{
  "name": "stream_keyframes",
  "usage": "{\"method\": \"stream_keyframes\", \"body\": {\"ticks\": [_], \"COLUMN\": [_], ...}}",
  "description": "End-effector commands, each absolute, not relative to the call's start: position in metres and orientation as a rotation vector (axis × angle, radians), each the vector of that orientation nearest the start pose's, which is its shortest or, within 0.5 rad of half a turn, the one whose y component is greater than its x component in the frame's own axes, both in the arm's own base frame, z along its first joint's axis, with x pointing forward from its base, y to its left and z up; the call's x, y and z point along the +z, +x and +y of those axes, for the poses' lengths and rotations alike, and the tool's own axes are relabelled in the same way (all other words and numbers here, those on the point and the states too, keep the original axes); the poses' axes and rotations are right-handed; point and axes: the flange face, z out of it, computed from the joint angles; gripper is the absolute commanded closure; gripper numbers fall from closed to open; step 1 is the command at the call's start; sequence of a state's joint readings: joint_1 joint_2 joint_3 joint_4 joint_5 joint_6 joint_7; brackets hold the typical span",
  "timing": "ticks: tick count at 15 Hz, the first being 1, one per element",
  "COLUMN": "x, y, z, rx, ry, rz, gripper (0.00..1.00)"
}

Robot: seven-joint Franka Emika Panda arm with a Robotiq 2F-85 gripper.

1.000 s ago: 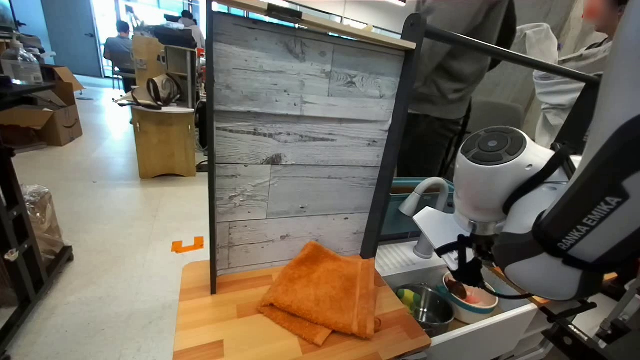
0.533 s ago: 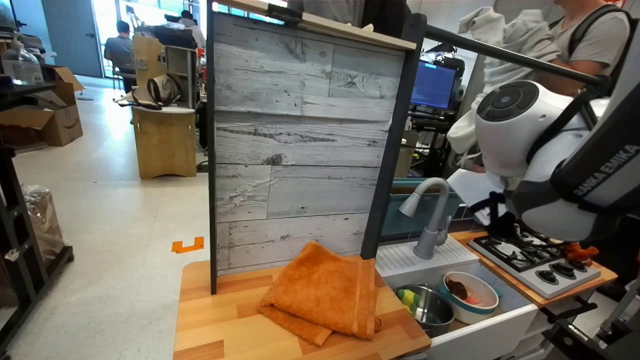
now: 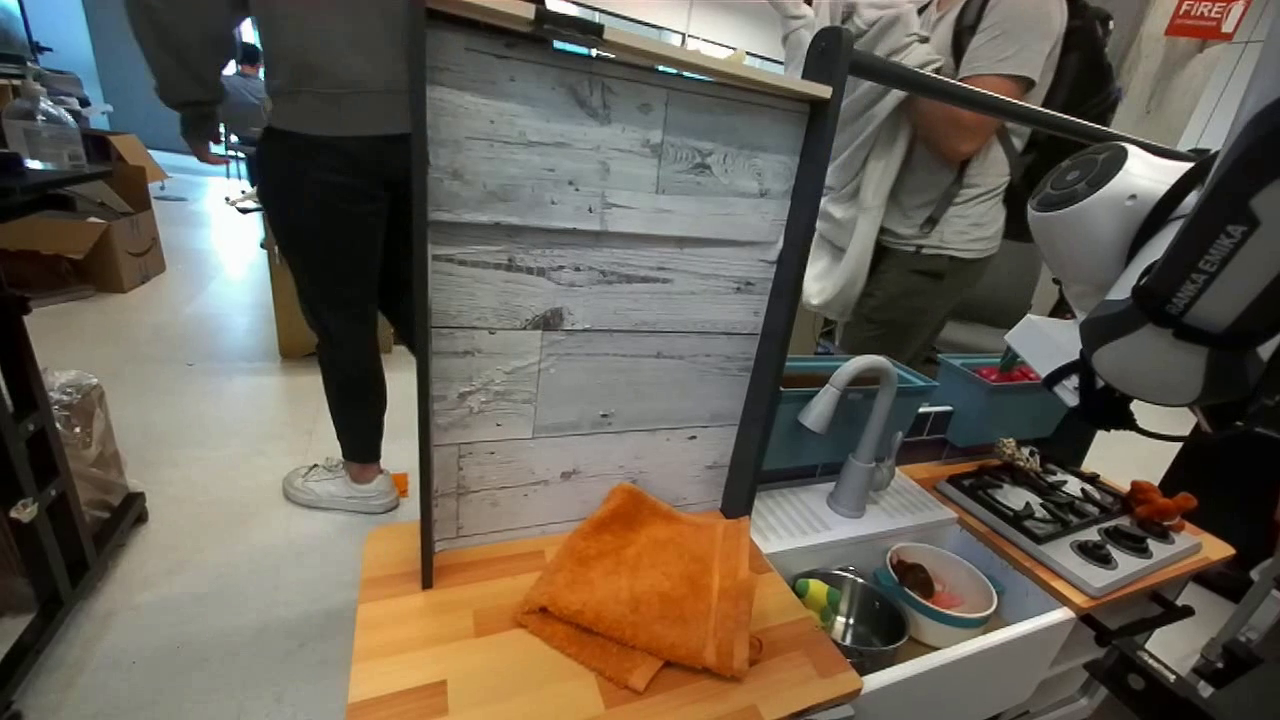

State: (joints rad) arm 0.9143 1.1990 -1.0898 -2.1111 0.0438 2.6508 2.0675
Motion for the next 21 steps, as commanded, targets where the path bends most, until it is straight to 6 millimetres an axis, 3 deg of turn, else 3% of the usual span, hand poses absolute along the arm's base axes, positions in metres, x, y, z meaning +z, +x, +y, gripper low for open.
{"method": "stream_keyframes", "body": {"ticks": [1, 6, 10, 13, 14, 15, 16, 18, 21], "x": [0.144, 0.177, 0.220, 0.225, 0.206, 0.193, 0.217, 0.202, 0.187], "y": [0.543, 0.556, 0.581, 0.614, 0.623, 0.629, 0.608, 0.623, 0.628], "z": [-0.131, -0.187, -0.234, -0.229, -0.220, -0.218, -0.240, -0.220, -0.220], "rx": [0.981, 1.061, 1.040, 0.972, 0.987, 0.954, 0.934, 0.926, 0.920], "ry": [1.464, 1.779, 1.978, 2.125, 1.876, 1.859, 1.958, 1.915, 2.157], "rz": [-1.793, -1.670, -1.608, -1.564, -1.561, -1.587, -1.614, -1.605, -1.412], "gripper": [0.00, 0.00, 0.00, 0.00, 0.00, 0.00, 0.00, 0.00, 0.00]}}
